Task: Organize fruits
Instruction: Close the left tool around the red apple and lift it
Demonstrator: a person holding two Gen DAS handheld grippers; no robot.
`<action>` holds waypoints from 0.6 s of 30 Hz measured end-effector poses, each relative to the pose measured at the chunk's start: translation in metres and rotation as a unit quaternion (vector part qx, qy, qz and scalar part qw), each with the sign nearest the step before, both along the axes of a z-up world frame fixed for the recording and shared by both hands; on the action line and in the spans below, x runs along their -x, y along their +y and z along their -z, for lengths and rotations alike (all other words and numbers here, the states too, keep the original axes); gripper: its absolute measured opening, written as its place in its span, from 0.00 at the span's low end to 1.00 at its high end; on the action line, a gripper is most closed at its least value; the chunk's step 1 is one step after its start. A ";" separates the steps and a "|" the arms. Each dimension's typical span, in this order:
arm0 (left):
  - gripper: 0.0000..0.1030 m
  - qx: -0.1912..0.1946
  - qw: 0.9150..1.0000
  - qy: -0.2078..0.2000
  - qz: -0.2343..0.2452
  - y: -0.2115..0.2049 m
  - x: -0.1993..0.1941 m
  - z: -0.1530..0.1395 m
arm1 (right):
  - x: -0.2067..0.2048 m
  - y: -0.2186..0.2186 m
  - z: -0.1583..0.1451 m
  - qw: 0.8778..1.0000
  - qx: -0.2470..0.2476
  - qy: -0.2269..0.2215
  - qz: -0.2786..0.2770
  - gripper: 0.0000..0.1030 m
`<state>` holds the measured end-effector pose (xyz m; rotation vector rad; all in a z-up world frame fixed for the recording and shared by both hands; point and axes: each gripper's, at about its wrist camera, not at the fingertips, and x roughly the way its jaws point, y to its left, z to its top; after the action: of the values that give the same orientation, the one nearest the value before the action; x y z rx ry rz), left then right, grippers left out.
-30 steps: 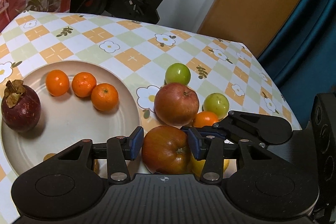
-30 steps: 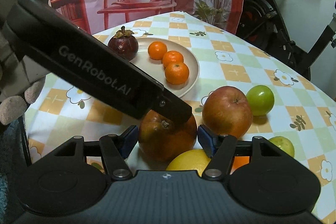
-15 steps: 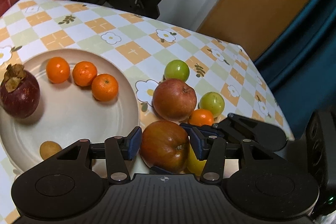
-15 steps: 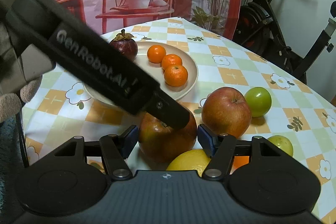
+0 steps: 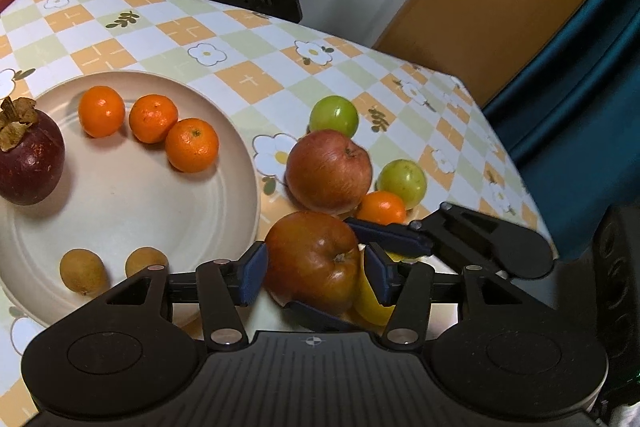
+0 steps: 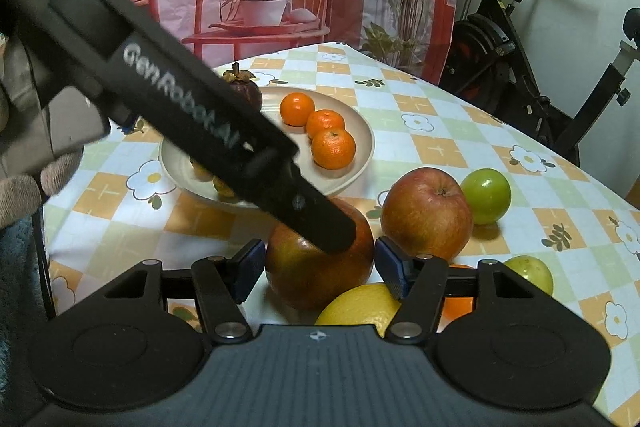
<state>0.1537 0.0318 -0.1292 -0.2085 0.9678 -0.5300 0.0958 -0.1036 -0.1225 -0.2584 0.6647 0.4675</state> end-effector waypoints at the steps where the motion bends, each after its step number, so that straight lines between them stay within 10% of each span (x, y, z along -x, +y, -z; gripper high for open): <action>1: 0.57 -0.002 1.000 0.001 0.001 -0.001 0.000 0.002 | 0.000 -0.001 0.000 1.000 -0.002 0.000 0.001 0.61; 18: 0.58 -0.017 1.000 -0.026 0.004 -0.009 0.007 -0.005 | 0.001 -0.004 -0.004 1.000 -0.016 -0.002 0.006 0.61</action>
<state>0.1468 0.0230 -0.1238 -0.1594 0.9268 -0.5224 0.0943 -0.1073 -0.1183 -0.2245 0.6533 0.4657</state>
